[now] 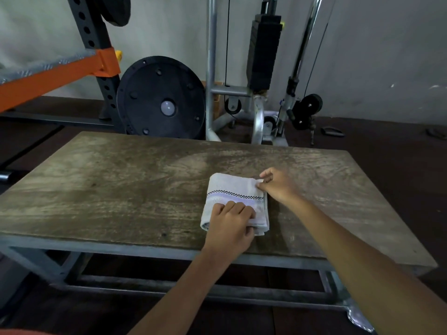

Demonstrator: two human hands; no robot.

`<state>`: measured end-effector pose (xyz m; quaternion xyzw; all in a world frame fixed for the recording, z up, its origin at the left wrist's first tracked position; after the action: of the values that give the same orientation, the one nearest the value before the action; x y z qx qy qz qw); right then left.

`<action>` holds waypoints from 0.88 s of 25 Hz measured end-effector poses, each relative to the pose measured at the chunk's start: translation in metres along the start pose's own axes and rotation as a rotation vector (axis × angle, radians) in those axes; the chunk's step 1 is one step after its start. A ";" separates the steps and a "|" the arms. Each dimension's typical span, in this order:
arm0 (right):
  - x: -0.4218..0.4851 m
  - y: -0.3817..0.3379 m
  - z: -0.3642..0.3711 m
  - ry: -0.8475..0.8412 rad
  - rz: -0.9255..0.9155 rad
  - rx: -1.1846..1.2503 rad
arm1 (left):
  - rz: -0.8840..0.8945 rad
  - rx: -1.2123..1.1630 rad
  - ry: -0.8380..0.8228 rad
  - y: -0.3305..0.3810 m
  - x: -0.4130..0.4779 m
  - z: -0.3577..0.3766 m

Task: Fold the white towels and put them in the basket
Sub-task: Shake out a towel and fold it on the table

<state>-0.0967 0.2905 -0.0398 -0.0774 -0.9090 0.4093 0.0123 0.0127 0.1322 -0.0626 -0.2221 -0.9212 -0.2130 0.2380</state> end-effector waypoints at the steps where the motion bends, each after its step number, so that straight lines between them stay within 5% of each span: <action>1: -0.007 -0.002 0.000 0.051 -0.072 -0.114 | 0.000 -0.024 0.003 -0.004 -0.003 -0.006; 4: -0.042 -0.022 0.006 0.214 -0.366 -0.377 | -0.138 0.005 0.060 -0.030 -0.023 -0.026; 6: -0.061 -0.030 0.020 0.100 -0.432 -0.528 | -0.316 -0.043 0.047 -0.051 -0.044 -0.036; 10: -0.069 -0.017 0.044 -0.276 -0.266 -0.627 | -0.480 -0.200 -0.020 -0.063 -0.058 -0.036; 16: -0.062 -0.029 0.039 -0.301 -0.297 -0.741 | -0.632 -0.169 0.054 -0.043 -0.030 -0.028; 22: -0.065 -0.031 0.041 -0.299 -0.304 -0.763 | -0.527 -0.171 0.008 -0.051 -0.026 -0.029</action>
<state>-0.0396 0.2304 -0.0411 0.1182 -0.9880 0.0445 -0.0889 0.0173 0.0682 -0.0681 0.0070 -0.9250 -0.3453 0.1584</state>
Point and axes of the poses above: each hand's wrist, its own x-axis towards the middle knuckle, its own z-axis out of the palm, y = z × x, the point moved 1 cm from there along x, towards the middle knuckle, and after that the axes turned 2 degrees about y, right-handed, at the moved point
